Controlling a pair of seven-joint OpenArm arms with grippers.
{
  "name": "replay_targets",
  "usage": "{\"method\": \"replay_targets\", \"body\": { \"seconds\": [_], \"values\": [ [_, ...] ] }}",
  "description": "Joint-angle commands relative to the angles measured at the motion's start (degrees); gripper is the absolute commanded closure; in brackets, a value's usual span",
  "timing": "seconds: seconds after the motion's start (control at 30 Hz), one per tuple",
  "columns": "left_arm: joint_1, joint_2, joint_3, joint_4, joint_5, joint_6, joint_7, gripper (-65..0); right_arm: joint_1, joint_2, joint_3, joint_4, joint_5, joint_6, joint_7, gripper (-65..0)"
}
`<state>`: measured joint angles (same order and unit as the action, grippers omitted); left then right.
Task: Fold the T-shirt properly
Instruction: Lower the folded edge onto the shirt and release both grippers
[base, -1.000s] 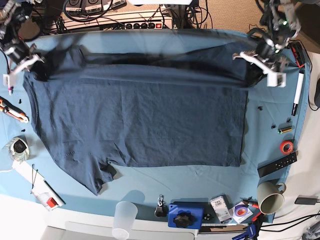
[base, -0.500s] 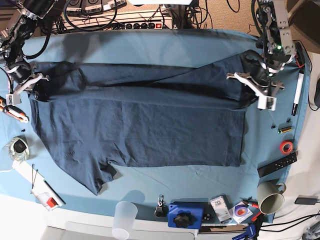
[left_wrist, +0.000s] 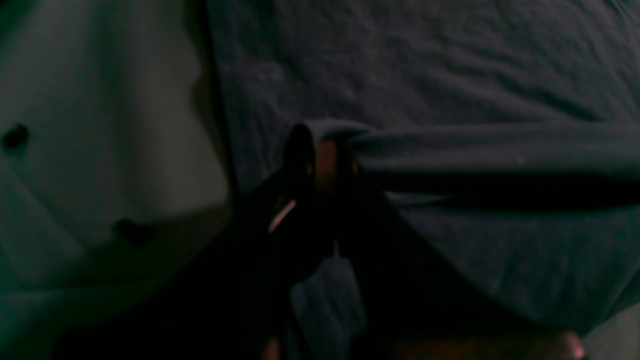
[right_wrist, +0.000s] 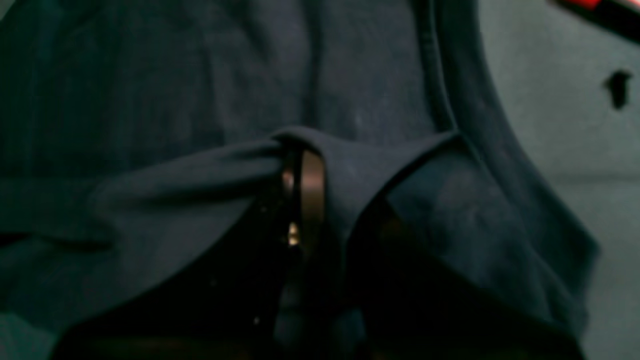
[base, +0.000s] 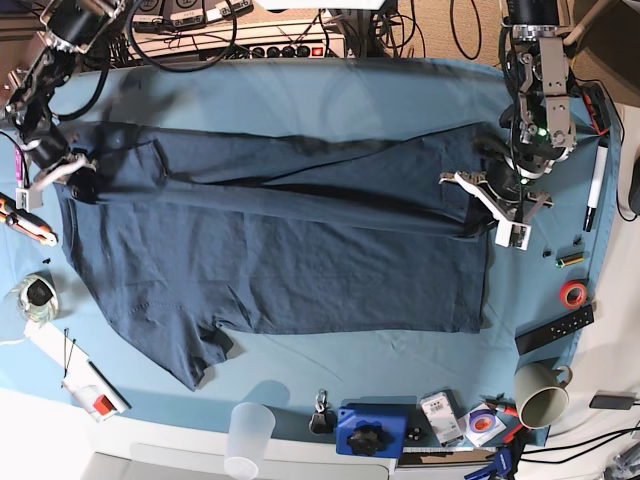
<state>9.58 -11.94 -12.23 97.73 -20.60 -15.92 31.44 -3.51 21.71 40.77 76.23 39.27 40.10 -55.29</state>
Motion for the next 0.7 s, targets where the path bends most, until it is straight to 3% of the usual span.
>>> {"method": "replay_targets", "body": {
  "seconds": [0.0,0.13,0.37,0.67],
  "values": [
    [-0.7,-0.46,-0.33,1.03,-0.35,0.07,-1.49,0.0,1.64,1.55,0.39,-0.07,1.14,-0.1,1.99,0.0],
    [-1.03,-0.46,-0.31,0.98,-0.37,0.02,-1.49,0.0,5.7,2.64,-1.27,-5.11,-1.44,-0.1,3.67,0.0],
    [-1.05,-0.46,-0.31,0.87,1.14,0.07,-1.92,0.0,11.45,5.29,-11.74,-11.06,-5.33,-0.1,7.17,0.0],
    [-1.7,-0.46,-0.26,0.66,1.79,0.04,-3.21,0.0,12.85,4.5,-12.66,-11.1,-8.57,-0.1,9.01,0.0]
  ]
}}
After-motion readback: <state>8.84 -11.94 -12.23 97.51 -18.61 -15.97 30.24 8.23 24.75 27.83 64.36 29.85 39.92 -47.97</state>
